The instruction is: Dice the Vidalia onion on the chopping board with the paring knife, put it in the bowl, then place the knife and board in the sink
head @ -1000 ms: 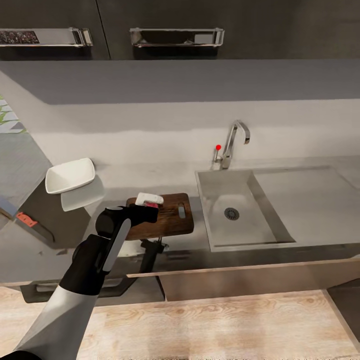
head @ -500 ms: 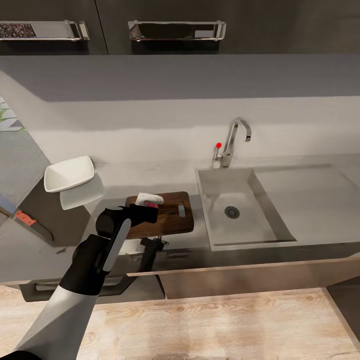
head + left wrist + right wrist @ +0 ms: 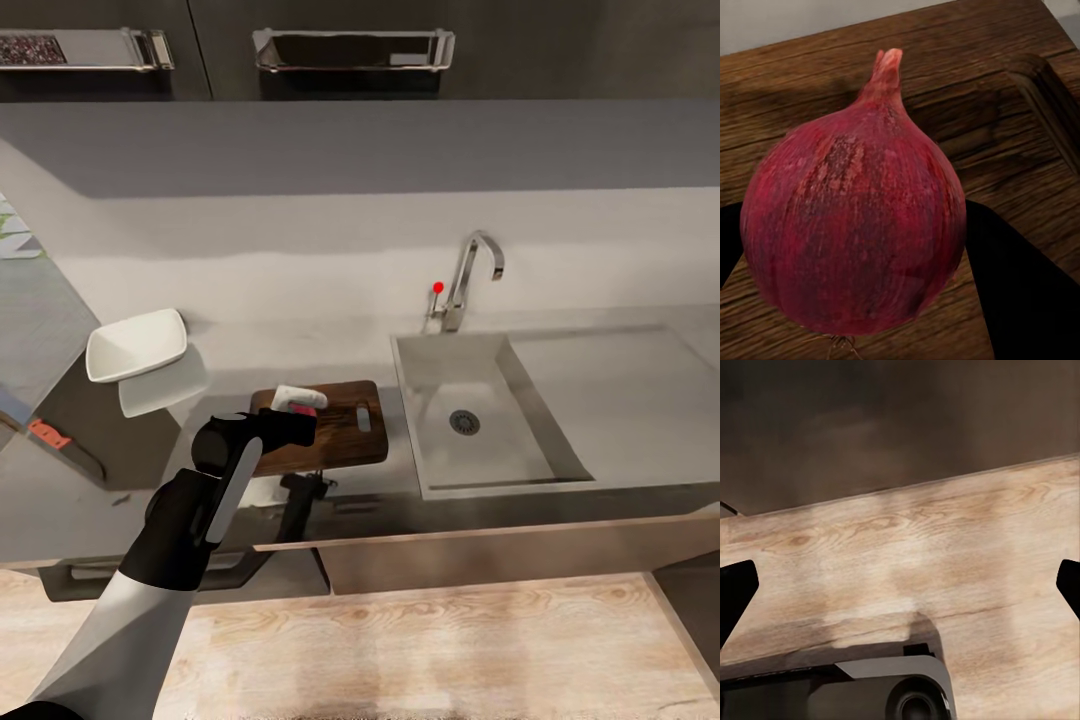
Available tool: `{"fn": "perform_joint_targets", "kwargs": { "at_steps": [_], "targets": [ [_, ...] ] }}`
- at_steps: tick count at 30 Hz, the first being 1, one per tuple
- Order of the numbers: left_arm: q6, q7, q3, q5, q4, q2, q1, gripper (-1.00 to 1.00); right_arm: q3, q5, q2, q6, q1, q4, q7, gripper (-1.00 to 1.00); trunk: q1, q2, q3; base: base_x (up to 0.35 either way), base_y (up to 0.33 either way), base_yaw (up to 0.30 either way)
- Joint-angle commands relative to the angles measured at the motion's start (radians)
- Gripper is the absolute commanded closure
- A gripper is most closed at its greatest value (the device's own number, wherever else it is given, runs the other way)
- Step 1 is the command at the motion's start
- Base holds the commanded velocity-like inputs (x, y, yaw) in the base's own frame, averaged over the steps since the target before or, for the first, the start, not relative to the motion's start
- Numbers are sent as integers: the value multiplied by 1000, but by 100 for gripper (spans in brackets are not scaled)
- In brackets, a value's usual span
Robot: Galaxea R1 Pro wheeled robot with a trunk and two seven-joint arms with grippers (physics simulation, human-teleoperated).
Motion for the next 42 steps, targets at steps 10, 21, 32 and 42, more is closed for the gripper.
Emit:
{"fn": "perform_joint_targets", "kwargs": {
  "at_steps": [10, 21, 32, 42],
  "targets": [
    [5, 0, 0, 1, -1, 0, -1, 100, 5, -5, -2, -2, 0, -1, -8, -100, 0, -2, -7, 0, 0, 0],
    [5, 1, 0, 1, 1, 0, -1, 100, 5, -6, -1, -2, 0, -2, -8, -100, 0, -2, -9, 0, 0, 0],
    [5, 0, 0, 1, 1, 0, -1, 100, 5, -6, -1, -2, 0, -2, -8, -100, 0, -2, -17, 0, 0, 0],
    [5, 1, 1, 1, 1, 0, -1, 100, 5, -6, -1, -2, 0, -2, -8, -100, 0, -2, -17, 0, 0, 0]
  ]
}}
